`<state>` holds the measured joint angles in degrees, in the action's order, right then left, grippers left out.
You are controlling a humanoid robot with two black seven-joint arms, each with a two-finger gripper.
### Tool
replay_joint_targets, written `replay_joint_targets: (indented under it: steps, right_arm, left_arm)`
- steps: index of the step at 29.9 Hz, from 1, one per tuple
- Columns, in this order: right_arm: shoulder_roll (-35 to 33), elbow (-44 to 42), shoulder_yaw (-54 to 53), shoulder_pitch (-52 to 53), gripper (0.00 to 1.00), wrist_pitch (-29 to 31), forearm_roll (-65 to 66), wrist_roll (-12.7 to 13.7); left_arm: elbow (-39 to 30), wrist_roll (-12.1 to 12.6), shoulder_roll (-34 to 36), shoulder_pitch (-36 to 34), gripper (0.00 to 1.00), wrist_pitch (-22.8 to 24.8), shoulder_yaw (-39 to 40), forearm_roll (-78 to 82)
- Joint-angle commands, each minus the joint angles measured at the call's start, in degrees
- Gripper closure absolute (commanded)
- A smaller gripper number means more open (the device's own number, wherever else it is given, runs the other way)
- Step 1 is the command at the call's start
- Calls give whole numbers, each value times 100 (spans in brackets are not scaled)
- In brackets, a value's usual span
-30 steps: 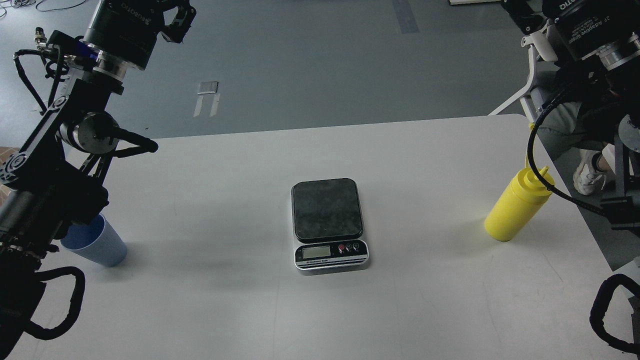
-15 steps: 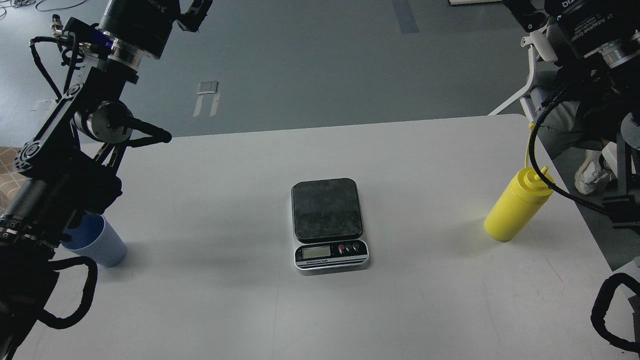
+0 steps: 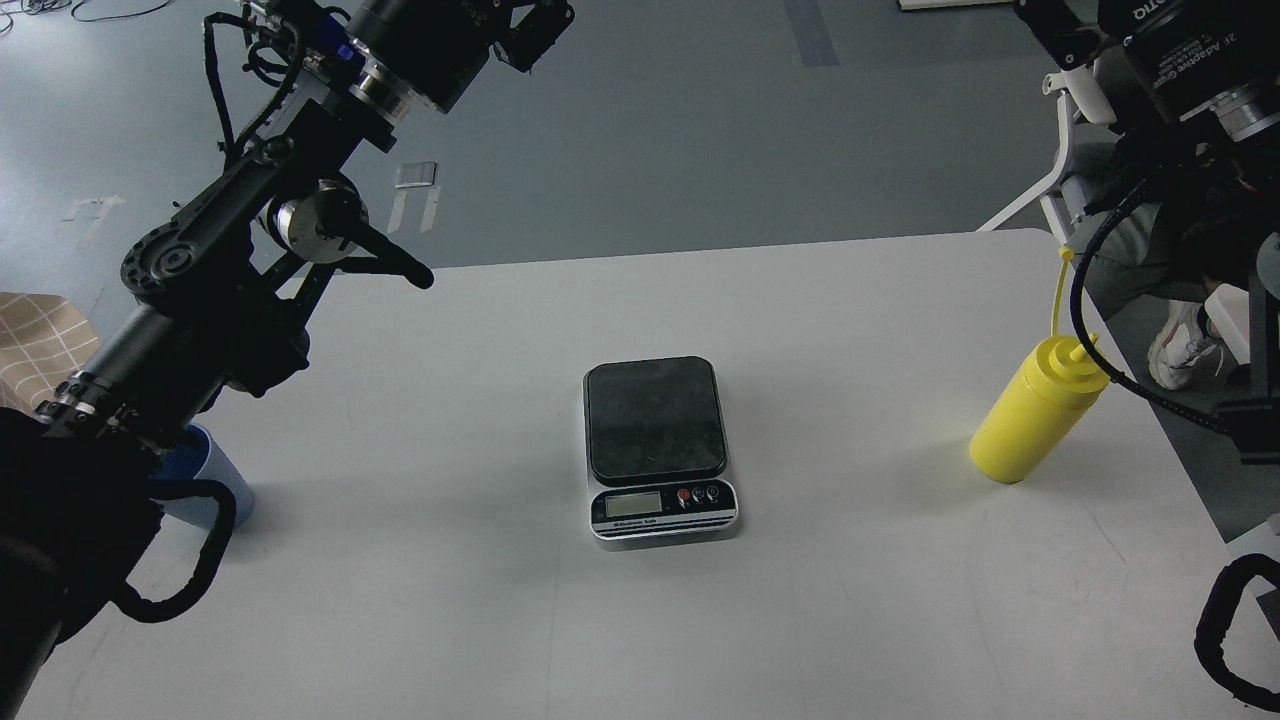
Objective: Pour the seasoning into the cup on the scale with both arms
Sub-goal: 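Raise the left arm and swing the left hand toward the blue cup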
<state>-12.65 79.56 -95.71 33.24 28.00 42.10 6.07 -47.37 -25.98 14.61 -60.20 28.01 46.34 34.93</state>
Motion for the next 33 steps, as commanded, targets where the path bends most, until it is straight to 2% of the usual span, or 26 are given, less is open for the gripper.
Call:
replay_joint_targets:
  steps: [1, 3, 6, 8, 10, 11, 15, 20, 21, 22, 25, 27, 30, 33]
  right_arm:
    - [-18, -20, -9, -36, 0, 0, 0, 0]
    - [-18, -20, -18, -45, 1, 0, 0, 0]
    - [-18, -64, -18, -45, 0, 0, 9, 0]
    - [-27, -81, -18, -54, 0, 0, 9, 0]
    - [-27, -81, -26, -72, 0, 0, 9, 0]
    - [-27, -81, -26, -150, 0, 0, 9, 0]
    - [-53, -108, -35, -168, 0, 0, 18, -9]
    - [-71, -195, -53, -177, 0, 0, 9, -18]
    - [-71, -195, -53, -177, 0, 0, 9, -18]
    - [-71, -195, -62, -194, 0, 0, 9, -18]
    - [-71, -195, -62, -230, 0, 0, 9, -18]
    - [-71, -195, -70, -230, 0, 0, 9, -18]
    - [-71, -204, -88, -238, 0, 0, 18, -18]
    - [-71, -239, -106, -309, 0, 0, 9, -44]
  left_arm:
    - [-79, -118, 25, -18, 2, -1, 6, 242]
    - [-150, -127, 69, -27, 2, -1, -29, 400]
    - [-150, -118, 104, -53, 2, -1, -90, 1609]
    - [-150, -153, 174, -27, 2, -1, -152, 3311]
    - [-159, -171, 209, -27, 2, -1, -178, 3626]
    - [-176, -202, 418, -1, 2, -1, -248, 4322]
    - [-396, -202, 983, -27, 2, -1, -301, 4461]
    - [-1387, -202, 2219, -18, 2, -1, -923, 4776]
    - [-1389, -202, 2222, -18, 2, -1, -925, 4778]
    - [-1581, -202, 2518, 17, 2, -1, -1038, 4899]
    - [-1723, -202, 3107, 192, 2, -338, -1249, 5146]
    - [-1802, -202, 3311, 237, 2, -410, -1320, 5164]
    - [-1881, -202, 3977, 289, 2, -462, -1417, 5199]
    - [-2092, -202, 4610, 333, 2, -716, -1453, 5261]
